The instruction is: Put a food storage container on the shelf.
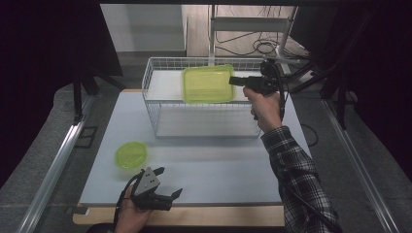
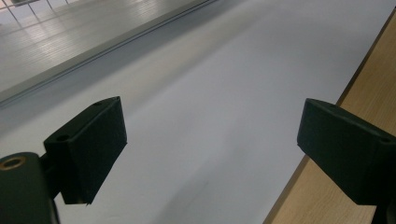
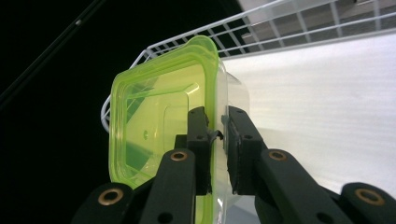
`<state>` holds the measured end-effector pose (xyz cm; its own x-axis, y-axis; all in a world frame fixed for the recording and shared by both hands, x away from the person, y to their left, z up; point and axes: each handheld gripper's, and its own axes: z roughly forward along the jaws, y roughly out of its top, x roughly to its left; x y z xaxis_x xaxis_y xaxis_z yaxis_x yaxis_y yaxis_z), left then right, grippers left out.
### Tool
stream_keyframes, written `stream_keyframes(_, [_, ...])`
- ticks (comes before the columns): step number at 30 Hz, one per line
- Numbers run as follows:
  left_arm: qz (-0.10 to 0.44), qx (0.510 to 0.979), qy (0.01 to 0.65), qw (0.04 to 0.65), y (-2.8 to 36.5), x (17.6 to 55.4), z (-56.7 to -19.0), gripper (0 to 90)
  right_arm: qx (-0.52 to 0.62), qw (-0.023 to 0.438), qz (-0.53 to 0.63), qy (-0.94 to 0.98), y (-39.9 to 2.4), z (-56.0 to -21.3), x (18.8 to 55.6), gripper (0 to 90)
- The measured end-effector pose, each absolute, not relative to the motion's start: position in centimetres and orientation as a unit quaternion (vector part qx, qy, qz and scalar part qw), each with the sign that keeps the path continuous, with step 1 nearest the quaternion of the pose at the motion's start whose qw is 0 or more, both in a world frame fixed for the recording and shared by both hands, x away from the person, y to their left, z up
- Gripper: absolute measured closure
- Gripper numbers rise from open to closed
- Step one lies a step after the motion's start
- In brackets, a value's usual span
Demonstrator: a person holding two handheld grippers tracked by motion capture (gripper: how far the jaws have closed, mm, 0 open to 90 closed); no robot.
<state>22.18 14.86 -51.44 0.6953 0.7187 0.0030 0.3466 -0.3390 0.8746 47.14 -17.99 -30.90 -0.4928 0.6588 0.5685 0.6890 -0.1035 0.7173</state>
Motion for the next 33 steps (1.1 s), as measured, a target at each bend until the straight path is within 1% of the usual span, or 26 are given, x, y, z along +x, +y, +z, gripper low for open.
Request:
stream_keyframes(10, [0.198, 0.796, 0.334, 0.465, 14.8, 22.2, -51.5, 8.1, -0.519, 0.002, -0.544, -0.66, -17.8, -31.0, 48.1, 80.1])
stream_keyframes(11, [0.198, 0.796, 0.334, 0.465, 14.8, 22.2, -51.5, 8.1, -0.519, -0.001, -0.539, -0.663, -17.8, -31.0, 48.1, 79.5])
stream_keyframes(15, [0.197, 0.798, 0.333, 0.462, 14.7, 22.2, -51.5, 8.1, -0.515, -0.04, -0.513, -0.685, -17.3, -30.7, 48.1, 76.2])
stream_keyframes(24, [0.195, 0.803, 0.33, 0.457, 14.6, 22.2, -51.6, 8.1, -0.518, -0.074, -0.491, -0.696, -16.8, -30.9, 48.7, 71.3])
stream_keyframes(30, [0.194, 0.803, 0.328, 0.459, 14.5, 22.2, -51.6, 8.1, -0.521, -0.073, -0.484, -0.699, -16.8, -31.3, 49.3, 68.6])
stream_keyframes(33, [0.194, 0.803, 0.327, 0.459, 14.5, 22.1, -51.7, 8.0, -0.518, -0.078, -0.48, -0.704, -16.7, -31.3, 49.6, 65.4])
